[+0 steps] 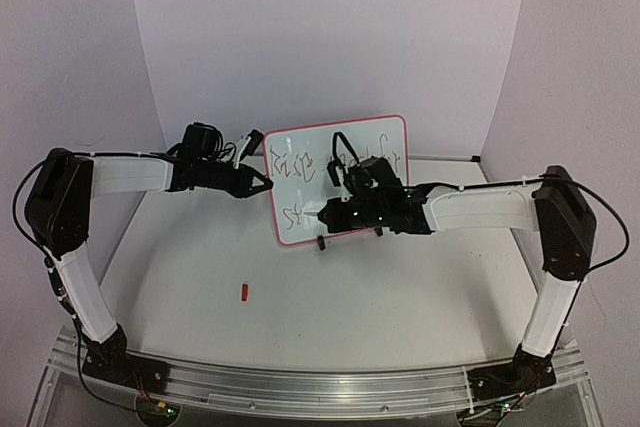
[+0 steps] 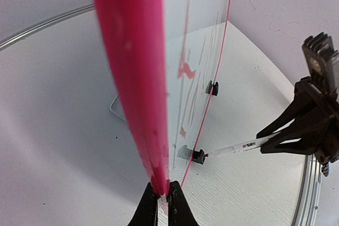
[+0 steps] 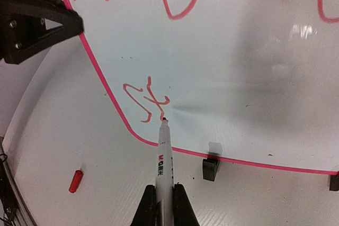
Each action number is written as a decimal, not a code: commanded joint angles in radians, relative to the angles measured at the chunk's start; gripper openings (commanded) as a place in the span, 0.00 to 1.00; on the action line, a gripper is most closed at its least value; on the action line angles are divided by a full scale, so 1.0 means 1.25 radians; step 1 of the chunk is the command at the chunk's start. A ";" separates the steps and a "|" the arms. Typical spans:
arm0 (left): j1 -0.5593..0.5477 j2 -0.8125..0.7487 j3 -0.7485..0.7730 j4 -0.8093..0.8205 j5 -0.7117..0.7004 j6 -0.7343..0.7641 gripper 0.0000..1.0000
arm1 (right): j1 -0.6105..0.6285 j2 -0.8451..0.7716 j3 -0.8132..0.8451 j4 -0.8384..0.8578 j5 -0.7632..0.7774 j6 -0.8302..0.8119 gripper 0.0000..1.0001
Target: Write a sentence on the whiteboard
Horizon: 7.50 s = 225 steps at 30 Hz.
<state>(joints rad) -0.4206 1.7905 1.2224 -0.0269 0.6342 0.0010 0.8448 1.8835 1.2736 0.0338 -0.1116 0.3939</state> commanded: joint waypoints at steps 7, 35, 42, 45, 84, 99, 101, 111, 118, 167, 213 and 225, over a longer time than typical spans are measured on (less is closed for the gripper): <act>0.004 -0.016 0.002 -0.027 -0.032 0.030 0.00 | -0.018 -0.052 -0.003 0.023 0.017 -0.014 0.00; 0.004 -0.011 0.004 -0.030 -0.036 0.034 0.00 | -0.046 0.038 0.037 0.036 -0.044 0.002 0.00; 0.003 -0.013 0.005 -0.030 -0.035 0.032 0.00 | -0.046 0.041 0.004 0.011 -0.034 0.006 0.00; 0.004 -0.013 0.005 -0.030 -0.034 0.032 0.00 | -0.045 0.034 -0.006 0.001 -0.022 0.002 0.00; 0.004 -0.011 0.005 -0.026 -0.031 0.029 0.00 | -0.045 -0.027 0.035 0.000 0.032 -0.022 0.00; 0.004 -0.011 0.005 -0.026 -0.031 0.030 0.00 | -0.046 -0.003 -0.014 0.000 -0.005 0.006 0.00; 0.004 -0.011 0.005 -0.026 -0.031 0.031 0.00 | -0.045 -0.003 -0.020 0.000 -0.005 0.008 0.00; 0.003 -0.014 0.004 -0.027 -0.033 0.030 0.00 | -0.046 -0.042 -0.033 0.000 0.018 0.000 0.00; 0.004 -0.016 0.003 -0.026 -0.034 0.029 0.00 | -0.046 -0.106 -0.041 0.000 0.027 -0.008 0.00; 0.003 -0.016 0.004 -0.026 -0.032 0.030 0.00 | -0.046 -0.009 -0.027 -0.005 0.040 0.037 0.00; 0.003 -0.027 -0.003 -0.028 -0.034 0.031 0.00 | -0.055 -0.092 -0.078 0.062 0.079 0.052 0.00; 0.003 -0.028 -0.007 -0.023 -0.032 0.028 0.00 | -0.064 -0.125 -0.092 0.074 0.112 0.054 0.00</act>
<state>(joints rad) -0.4206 1.7905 1.2224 -0.0273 0.6334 0.0017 0.7773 1.7386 1.1324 0.0937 0.0109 0.4568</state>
